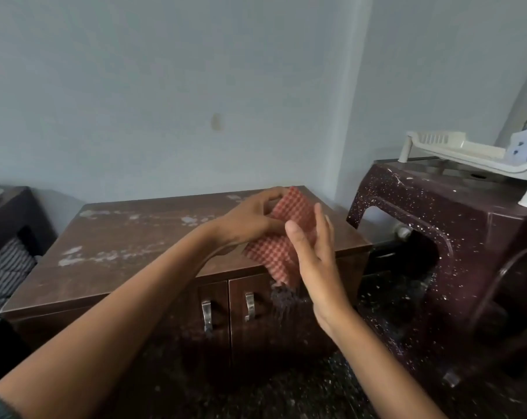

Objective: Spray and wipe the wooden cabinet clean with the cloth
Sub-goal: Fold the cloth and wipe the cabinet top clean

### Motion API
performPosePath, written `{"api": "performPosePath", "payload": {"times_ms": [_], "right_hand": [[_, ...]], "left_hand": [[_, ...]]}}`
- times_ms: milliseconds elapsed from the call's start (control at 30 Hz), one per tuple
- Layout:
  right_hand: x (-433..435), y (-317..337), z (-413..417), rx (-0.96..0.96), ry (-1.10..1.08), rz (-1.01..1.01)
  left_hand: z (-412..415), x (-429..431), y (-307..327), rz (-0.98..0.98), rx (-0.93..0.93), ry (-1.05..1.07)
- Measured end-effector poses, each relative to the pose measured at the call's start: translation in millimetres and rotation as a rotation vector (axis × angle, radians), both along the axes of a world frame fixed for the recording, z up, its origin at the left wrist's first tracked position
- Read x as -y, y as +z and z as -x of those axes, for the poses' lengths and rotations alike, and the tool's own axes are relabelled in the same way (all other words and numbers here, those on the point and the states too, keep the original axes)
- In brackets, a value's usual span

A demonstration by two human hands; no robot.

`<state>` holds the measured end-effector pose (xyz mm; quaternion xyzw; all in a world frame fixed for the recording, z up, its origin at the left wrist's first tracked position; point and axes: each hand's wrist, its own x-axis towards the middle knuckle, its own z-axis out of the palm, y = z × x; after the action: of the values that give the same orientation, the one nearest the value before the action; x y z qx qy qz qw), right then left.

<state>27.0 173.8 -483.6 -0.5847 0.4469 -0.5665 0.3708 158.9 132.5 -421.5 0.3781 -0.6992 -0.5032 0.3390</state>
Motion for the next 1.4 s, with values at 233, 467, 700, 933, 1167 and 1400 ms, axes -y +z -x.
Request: {"api": "performPosePath", "payload": {"times_ms": [233,467,700,933,1167,1400], "right_hand": [[70.5,21.9,5.9,0.423,-0.340,0.108],[120.4,38.6,34.8,-0.196,-0.772,0.299],[132.1,-10.7,33.8,-1.184,-0.328,-0.396],[148.6,-2.1,38.1,-1.317,-0.091,-0.399],[122.6,-15.3,47.4,-1.356,-0.035,-0.299],[180.8,-12.8,51.9,-1.279,-0.184,-0.532]], "left_hand": [[33.5,33.7,-0.9,-0.294,-0.513,-0.203],[82.0,89.0,14.4,-0.389,-0.523,-0.138],[19.2,92.4,-74.1,0.128,0.764,0.761],[-36.0,48.2,-94.2,0.311,1.053,0.795],[-34.4,48.1,-86.5,0.142,1.078,0.787],[-33.9,49.7,-83.2,0.050,1.098,0.766]]}}
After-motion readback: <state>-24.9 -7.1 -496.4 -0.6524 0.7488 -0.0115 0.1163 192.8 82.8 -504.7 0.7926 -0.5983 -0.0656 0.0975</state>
